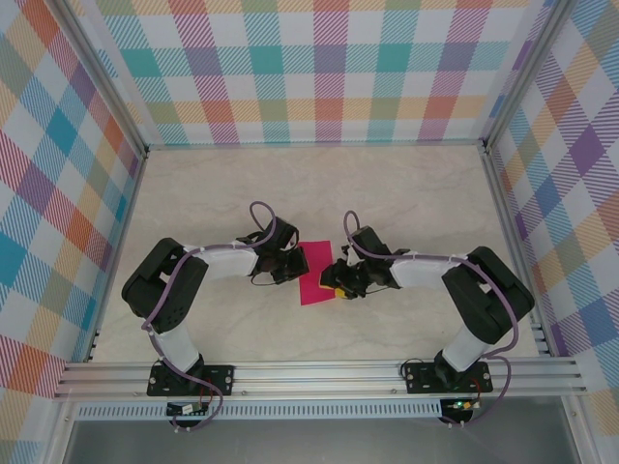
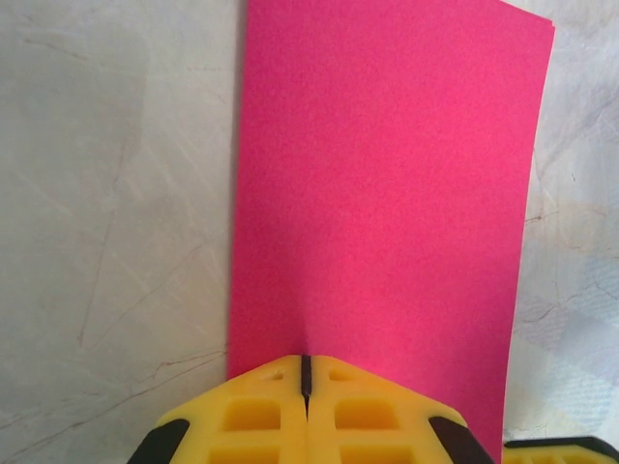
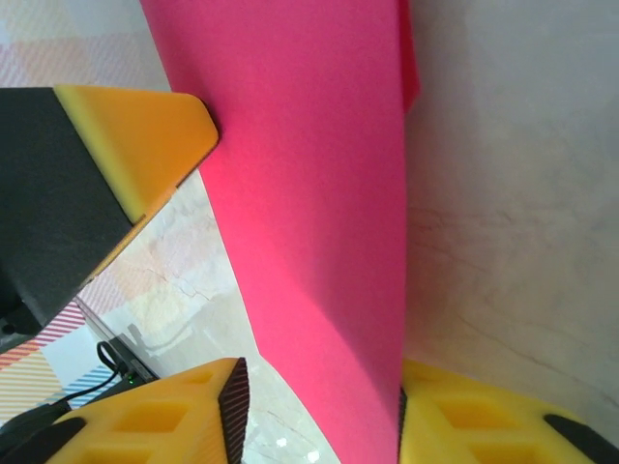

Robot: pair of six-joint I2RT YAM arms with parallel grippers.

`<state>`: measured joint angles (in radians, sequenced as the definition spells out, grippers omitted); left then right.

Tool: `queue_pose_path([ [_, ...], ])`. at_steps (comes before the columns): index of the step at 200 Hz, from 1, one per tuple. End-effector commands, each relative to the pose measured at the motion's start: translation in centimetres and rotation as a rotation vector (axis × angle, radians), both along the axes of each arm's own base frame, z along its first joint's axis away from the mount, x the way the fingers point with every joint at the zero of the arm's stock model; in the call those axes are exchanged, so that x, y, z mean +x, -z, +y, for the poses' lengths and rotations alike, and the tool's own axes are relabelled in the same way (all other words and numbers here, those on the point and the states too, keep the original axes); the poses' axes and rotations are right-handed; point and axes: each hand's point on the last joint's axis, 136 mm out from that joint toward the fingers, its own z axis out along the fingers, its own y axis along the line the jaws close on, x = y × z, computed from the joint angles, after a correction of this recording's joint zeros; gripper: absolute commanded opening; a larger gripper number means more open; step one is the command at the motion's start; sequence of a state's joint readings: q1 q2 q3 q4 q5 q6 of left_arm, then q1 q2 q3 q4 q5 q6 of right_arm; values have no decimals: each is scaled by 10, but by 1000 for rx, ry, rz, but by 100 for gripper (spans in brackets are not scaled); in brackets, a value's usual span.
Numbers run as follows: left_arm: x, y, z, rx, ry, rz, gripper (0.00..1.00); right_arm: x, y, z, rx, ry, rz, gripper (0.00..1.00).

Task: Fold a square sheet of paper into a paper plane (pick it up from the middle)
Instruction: Third fold the triangle at the center of the table.

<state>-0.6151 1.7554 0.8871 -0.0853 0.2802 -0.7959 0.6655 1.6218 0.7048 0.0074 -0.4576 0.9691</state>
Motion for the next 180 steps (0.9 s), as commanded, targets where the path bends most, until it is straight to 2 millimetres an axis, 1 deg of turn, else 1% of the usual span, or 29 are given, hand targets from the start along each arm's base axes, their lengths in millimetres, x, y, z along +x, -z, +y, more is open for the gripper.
queue_pose_path([
  [1, -13, 30, 18, 83, -26, 92, 1, -9, 0, -6, 6, 40, 47, 36],
  [23, -14, 30, 18, 84, -24, 94, 1, -8, 1, -10, -3, 76, 57, 28],
  [53, -13, 28, 18, 80, -23, 93, 1, -6, -5, -14, -5, 123, 52, 19],
  [67, -12, 25, 16, 74, -18, 84, 1, -6, -5, -20, -35, 152, 51, 16],
  [76, -10, 23, 15, 71, -18, 80, 1, -5, -6, -22, -44, 159, 44, 12],
  [105, -6, 9, 7, 26, 0, 52, 1, -3, -9, -22, -45, 161, 41, 0],
  [130, 7, -18, -7, -63, 24, -13, 4, -7, -9, -22, -59, 139, 62, 0],
  [147, 17, -33, -11, -84, 33, -57, 6, -11, -10, -23, -76, 120, 73, 0],
  [162, 25, -37, -11, -76, 36, -80, 6, -14, -11, -25, -93, 102, 84, 0],
  [180, 33, -33, -4, -37, 24, -88, 6, -16, -11, -24, -97, 90, 98, 0],
])
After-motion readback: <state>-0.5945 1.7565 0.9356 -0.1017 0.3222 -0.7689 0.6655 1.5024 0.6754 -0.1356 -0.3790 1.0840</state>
